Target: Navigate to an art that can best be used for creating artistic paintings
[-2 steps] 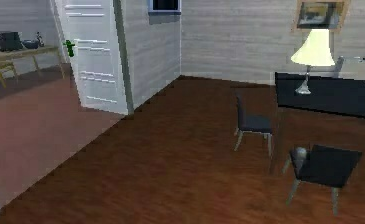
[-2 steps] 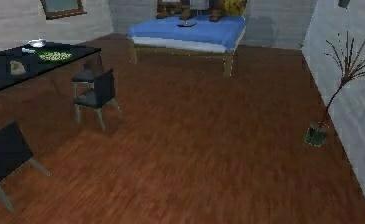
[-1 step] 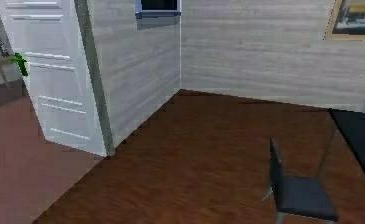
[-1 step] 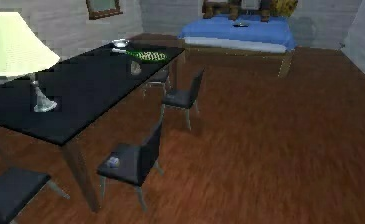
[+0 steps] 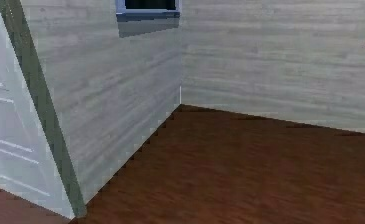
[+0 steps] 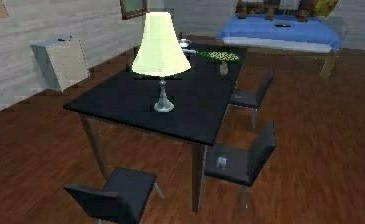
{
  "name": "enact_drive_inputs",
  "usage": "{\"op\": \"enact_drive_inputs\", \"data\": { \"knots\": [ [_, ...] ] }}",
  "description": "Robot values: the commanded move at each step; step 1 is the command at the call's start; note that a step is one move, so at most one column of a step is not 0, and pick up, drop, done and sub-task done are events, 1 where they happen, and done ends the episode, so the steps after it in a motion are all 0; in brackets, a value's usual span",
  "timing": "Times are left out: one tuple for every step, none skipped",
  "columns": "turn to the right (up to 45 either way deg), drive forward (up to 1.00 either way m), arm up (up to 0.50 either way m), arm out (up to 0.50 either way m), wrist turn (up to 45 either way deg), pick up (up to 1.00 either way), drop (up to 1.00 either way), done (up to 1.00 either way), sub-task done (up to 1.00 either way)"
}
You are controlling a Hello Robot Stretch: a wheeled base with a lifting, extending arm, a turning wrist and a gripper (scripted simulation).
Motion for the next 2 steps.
{"op": "enact_drive_inputs", "data": {
  "knots": [
    [6.0,0.00,0.00,0.00,0.0,0.00,0.00,0.00,0.00],
    [0.0,1.00,0.00,0.00,0.0,0.00,0.00,0.00,0.00]
  ]
}}
